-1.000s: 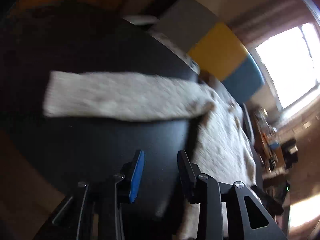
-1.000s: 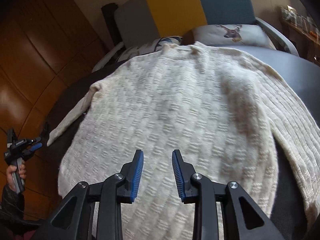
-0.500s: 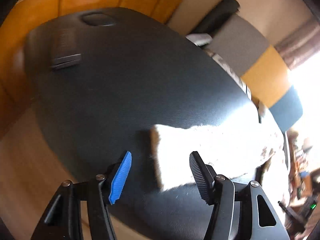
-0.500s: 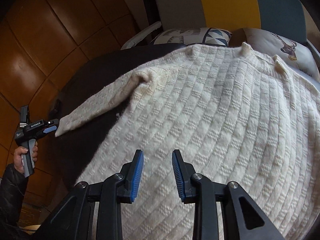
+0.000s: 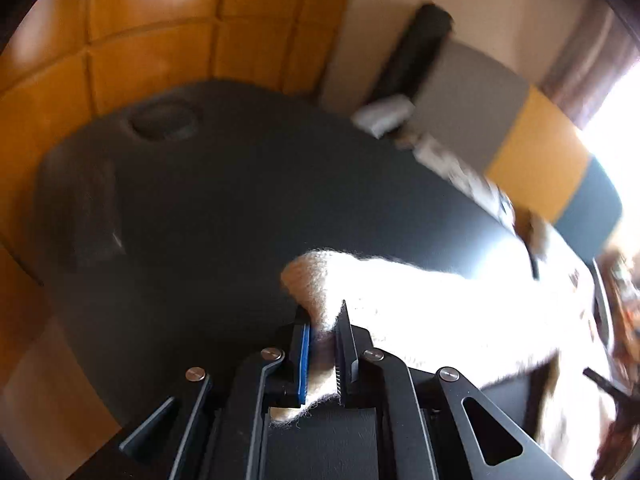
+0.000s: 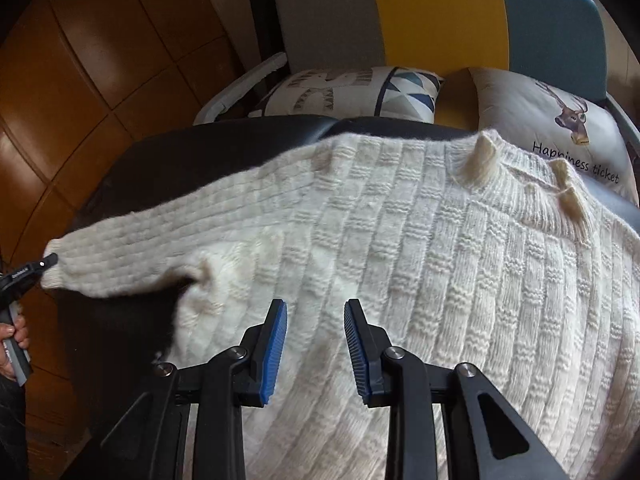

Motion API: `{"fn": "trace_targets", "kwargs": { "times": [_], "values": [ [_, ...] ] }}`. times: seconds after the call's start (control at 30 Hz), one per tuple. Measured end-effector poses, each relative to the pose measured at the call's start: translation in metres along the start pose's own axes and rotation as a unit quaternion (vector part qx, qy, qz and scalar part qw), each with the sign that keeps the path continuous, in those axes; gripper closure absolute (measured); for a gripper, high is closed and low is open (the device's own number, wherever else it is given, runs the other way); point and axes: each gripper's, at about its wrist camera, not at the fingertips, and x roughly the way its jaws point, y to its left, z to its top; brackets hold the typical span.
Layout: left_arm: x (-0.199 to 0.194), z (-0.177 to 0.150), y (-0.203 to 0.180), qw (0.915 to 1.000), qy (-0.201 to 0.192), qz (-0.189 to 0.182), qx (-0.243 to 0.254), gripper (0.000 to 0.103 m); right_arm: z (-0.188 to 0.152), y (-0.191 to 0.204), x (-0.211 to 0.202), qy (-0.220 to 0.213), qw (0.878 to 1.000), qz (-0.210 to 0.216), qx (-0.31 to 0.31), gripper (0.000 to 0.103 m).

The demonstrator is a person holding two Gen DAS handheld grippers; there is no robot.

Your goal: Fold clothes

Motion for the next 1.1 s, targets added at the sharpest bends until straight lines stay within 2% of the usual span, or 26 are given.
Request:
{"fn": "trace_targets", "kwargs": {
  "times": [0.13, 0.2, 0.3, 0.33, 0.43, 0.5, 0.57, 0.6, 0.67, 0.73, 0.8, 0.83, 0.9, 1.0, 1.07, 1.1],
  "values": [
    [0.027, 0.016, -0.001, 0.9975, 0.008, 0.058, 0.039, 0.093, -0.005, 0.000, 0.005, -0.026, 0.999, 0.002, -0.031, 0.073],
    [0.051, 0.021, -0.005, 0.9932, 0.027, 0.094, 0.063, 0.093, -0.007, -0.001, 0.006, -0.033, 0.999, 0.007, -0.035, 0.073],
    [0.086, 0.022, 0.002, 0.9898, 0.077, 0.105, 0.057, 0.092, -0.007, -0.007, 0.006, -0.037, 0.999, 0.024, -0.026, 0.073],
    [0.089, 0.023, 0.005, 0.9895, 0.085, 0.106, 0.050, 0.086, -0.006, -0.009, 0.006, -0.038, 0.999, 0.027, -0.023, 0.073],
    [0.084, 0.032, 0.015, 0.9891, 0.091, 0.114, 0.021, 0.078, -0.007, -0.011, 0.003, -0.040, 0.998, 0.036, -0.020, 0.073],
    [0.074, 0.042, 0.020, 0.9864, 0.089, 0.138, 0.007, 0.076, -0.006, -0.013, -0.003, -0.032, 0.998, 0.052, -0.009, 0.073],
    [0.058, 0.052, 0.018, 0.9847, 0.069, 0.160, 0.005, 0.075, -0.009, -0.020, -0.020, -0.048, 0.996, 0.071, 0.013, 0.073],
    [0.047, 0.056, 0.013, 0.9866, 0.055, 0.154, 0.002, 0.075, -0.011, -0.028, -0.030, -0.058, 0.995, 0.078, 0.027, 0.073],
    [0.030, 0.062, -0.009, 0.9954, 0.032, 0.090, 0.003, 0.070, -0.012, -0.050, -0.048, -0.075, 0.993, 0.078, 0.054, 0.073],
    [0.017, 0.065, -0.042, 0.9995, 0.016, 0.017, 0.021, 0.058, -0.012, -0.075, -0.063, -0.089, 0.991, 0.066, 0.077, 0.073],
    [0.015, 0.058, -0.095, 0.9956, 0.017, -0.051, 0.077, 0.057, -0.012, -0.102, -0.074, -0.095, 0.990, 0.035, 0.095, 0.073],
    [0.016, 0.052, -0.124, 0.9903, 0.021, -0.082, 0.110, 0.057, -0.011, -0.116, -0.078, -0.095, 0.990, 0.016, 0.105, 0.073],
    [0.020, 0.036, -0.189, 0.9719, 0.039, -0.158, 0.169, 0.057, -0.015, -0.145, -0.084, -0.096, 0.986, -0.011, 0.136, 0.073],
    [0.034, 0.019, -0.287, 0.9275, 0.088, -0.286, 0.224, 0.057, -0.031, -0.175, -0.087, -0.090, 0.981, -0.003, 0.170, 0.073],
    [0.045, 0.006, -0.351, 0.8992, 0.123, -0.340, 0.246, 0.057, -0.041, -0.184, -0.084, -0.082, 0.982, 0.019, 0.167, 0.073],
    [0.048, -0.003, -0.381, 0.8887, 0.138, -0.356, 0.254, 0.057, -0.045, -0.185, -0.079, -0.077, 0.984, 0.031, 0.160, 0.073]
  ]
}}
